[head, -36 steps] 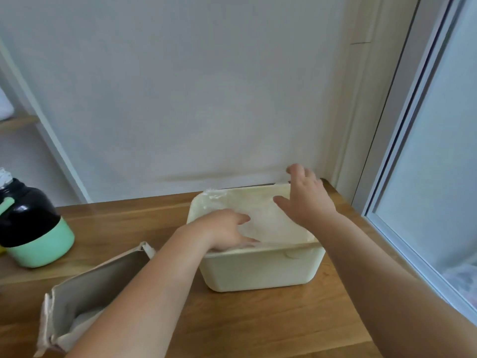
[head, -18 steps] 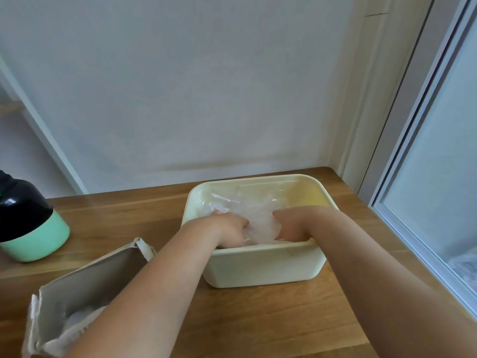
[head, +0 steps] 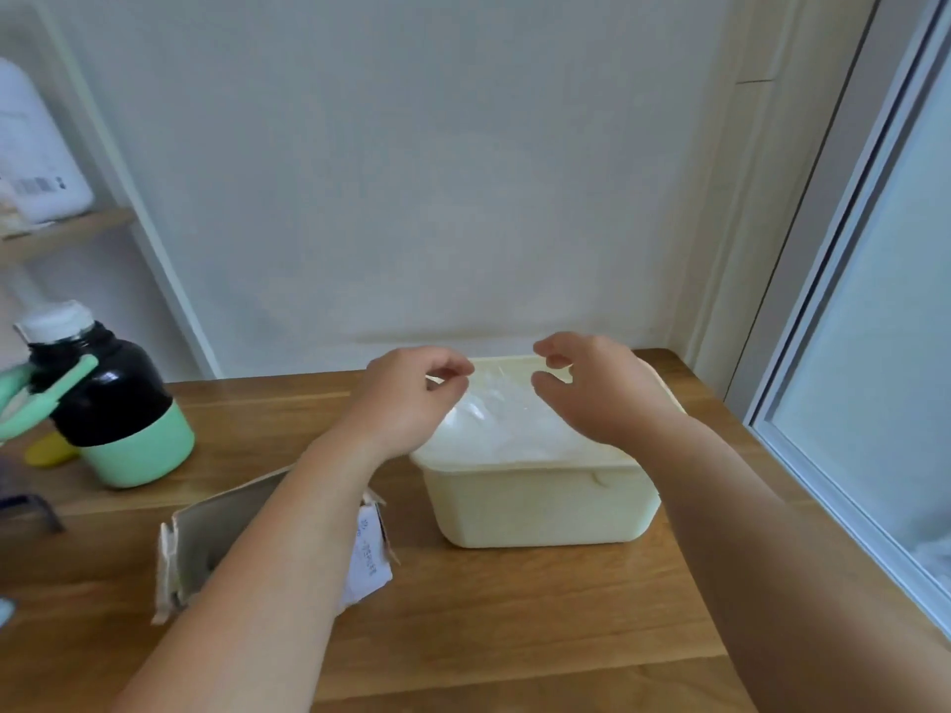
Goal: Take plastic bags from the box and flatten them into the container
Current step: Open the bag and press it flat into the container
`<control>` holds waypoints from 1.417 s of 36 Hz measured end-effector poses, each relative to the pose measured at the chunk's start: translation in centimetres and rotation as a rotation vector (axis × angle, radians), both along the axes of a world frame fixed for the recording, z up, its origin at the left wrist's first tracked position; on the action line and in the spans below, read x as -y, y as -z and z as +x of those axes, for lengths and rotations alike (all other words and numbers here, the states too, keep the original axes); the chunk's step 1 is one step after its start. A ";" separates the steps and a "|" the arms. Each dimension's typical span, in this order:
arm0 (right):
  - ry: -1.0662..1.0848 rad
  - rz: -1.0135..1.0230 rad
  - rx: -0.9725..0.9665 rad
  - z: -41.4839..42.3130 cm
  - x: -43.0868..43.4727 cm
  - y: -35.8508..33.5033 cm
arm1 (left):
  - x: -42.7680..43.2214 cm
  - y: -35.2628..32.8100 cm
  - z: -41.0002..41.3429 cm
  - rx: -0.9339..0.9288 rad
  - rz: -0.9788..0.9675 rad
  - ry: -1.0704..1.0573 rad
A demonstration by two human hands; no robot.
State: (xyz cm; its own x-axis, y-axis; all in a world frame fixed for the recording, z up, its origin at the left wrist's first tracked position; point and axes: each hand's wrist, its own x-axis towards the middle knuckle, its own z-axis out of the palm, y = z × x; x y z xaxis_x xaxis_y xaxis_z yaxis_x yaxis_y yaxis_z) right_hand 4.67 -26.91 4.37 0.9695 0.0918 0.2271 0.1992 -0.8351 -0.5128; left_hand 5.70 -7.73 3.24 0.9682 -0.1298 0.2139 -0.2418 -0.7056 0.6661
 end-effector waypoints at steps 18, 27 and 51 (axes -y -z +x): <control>-0.297 0.062 -0.134 -3.5 -15.5 5.1 | -11.3 2.2 -9.5 -0.286 0.428 -0.212; -0.283 0.122 -0.191 -3.5 -14.8 7.4 | -10.4 3.7 -7.8 -0.501 0.812 -0.100; -0.234 0.226 -0.115 -6.0 -14.9 8.3 | -10.7 3.6 -8.4 -0.610 0.819 0.094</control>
